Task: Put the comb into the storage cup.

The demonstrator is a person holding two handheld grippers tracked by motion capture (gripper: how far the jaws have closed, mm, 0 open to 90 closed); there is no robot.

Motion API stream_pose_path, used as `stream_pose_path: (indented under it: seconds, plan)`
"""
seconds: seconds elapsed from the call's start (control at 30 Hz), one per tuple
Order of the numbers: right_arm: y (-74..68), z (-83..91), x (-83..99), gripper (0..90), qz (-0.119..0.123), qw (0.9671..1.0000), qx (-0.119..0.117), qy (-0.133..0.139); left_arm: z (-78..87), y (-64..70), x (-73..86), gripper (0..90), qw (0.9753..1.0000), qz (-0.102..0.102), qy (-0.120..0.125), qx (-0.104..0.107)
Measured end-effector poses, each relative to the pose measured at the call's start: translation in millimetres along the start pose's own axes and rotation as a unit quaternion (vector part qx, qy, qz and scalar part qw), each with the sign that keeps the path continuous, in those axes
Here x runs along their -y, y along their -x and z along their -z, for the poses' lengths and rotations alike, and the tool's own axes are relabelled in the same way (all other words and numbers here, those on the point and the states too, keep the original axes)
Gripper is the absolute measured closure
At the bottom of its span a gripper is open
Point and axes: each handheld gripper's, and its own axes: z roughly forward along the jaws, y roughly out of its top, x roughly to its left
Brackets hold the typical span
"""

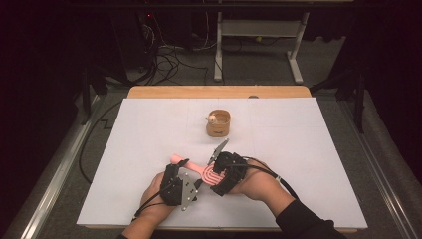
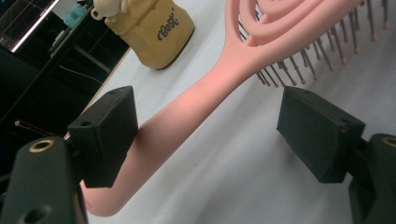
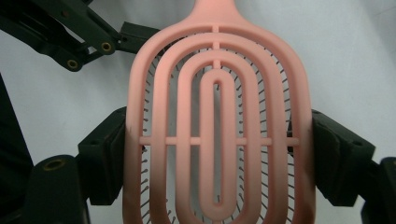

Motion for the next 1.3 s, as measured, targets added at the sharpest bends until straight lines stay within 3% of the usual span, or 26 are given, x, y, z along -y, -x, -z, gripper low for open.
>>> stream_pose_path:
  seconds: [0.07, 0.3, 0.33, 0.53, 1.0, 1.2, 1.3]
  plan:
    - [-0.6, -0.1, -0.9, 20.1, 0.002, 1.0, 0.0, -0.002, 0.8, 0.9, -0.4, 23.9, 1.0, -0.005, 0.002, -0.002]
    - [-1.3, -0.6, -2.7, 20.1, 0.002, 1.0, -0.001, -0.002, 1.3, 2.6, -1.4, 24.6, 0.9999, -0.011, 0.0, -0.01]
    - [-1.5, -0.6, -3.1, 20.1, 0.003, 1.0, 0.0, -0.002, 1.4, 3.1, -1.4, 29.0, 0.9998, -0.015, 0.001, -0.01]
    - [-2.6, -1.0, -5.3, 20.1, 0.006, 1.0, 0.001, -0.004, 1.2, 7.2, -2.1, 36.1, 0.999, -0.043, 0.001, -0.014]
    - [-3.8, -0.5, -7.2, 20.1, 0.008, 0.9999, 0.003, -0.007, 0.1, 11.3, -4.7, 39.8, 0.9976, -0.059, -0.014, -0.032]
    - [-1.7, 1.7, -6.1, 20.1, 0.004, 1.0, 0.004, -0.007, 1.7, 10.8, -5.1, 39.7, 0.9978, -0.06, -0.009, -0.026]
    - [-0.9, 2.2, -5.9, 20.1, 0.002, 1.0, 0.006, -0.007, 2.4, 11.7, -5.1, 41.7, 0.9971, -0.072, -0.006, -0.026]
